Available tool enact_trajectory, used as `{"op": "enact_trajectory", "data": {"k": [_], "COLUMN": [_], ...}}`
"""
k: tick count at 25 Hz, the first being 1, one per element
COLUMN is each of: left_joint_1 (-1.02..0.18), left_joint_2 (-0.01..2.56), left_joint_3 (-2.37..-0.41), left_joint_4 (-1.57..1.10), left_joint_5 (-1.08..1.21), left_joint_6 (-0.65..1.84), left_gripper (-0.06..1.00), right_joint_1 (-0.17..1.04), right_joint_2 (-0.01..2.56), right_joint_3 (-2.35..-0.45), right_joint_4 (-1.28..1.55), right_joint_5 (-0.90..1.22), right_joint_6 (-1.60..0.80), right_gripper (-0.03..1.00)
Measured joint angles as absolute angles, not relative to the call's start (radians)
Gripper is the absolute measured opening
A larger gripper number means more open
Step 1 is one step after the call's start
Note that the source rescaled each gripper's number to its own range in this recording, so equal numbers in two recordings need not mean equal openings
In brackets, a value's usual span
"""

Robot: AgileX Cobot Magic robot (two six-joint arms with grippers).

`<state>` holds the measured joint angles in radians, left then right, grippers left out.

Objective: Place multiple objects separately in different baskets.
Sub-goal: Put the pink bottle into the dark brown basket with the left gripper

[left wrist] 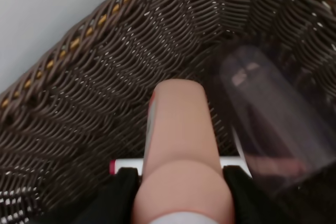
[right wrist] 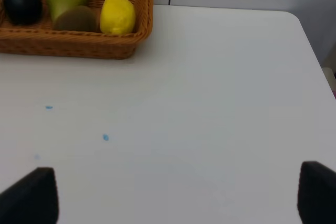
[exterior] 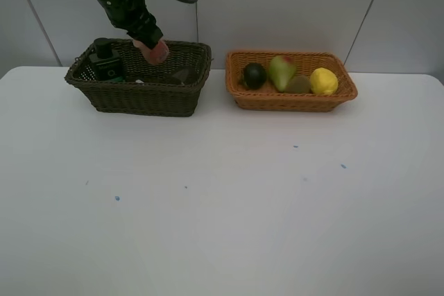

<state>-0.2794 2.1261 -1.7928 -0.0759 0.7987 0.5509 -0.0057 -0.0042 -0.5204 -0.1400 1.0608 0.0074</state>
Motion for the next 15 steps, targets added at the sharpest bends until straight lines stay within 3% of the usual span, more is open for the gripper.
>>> {"op": "enact_trajectory", "data": {"k": [15], "left_joint_1": [-0.279], "left_joint_2": [2.200], "left_joint_3": [-1.797], "left_joint_4": [-0.074], "left_joint_5": [0.782], "left_joint_6": [0.361], "left_gripper": [0.45], "right_joint_1": [-0.006], "right_joint_2": [-0.004], "right_joint_3": [-0.520], "right_joint_4": [-0.140], "right_joint_5": [1.061], "right_joint_6": [0.007], "right_gripper": [1.00]}}
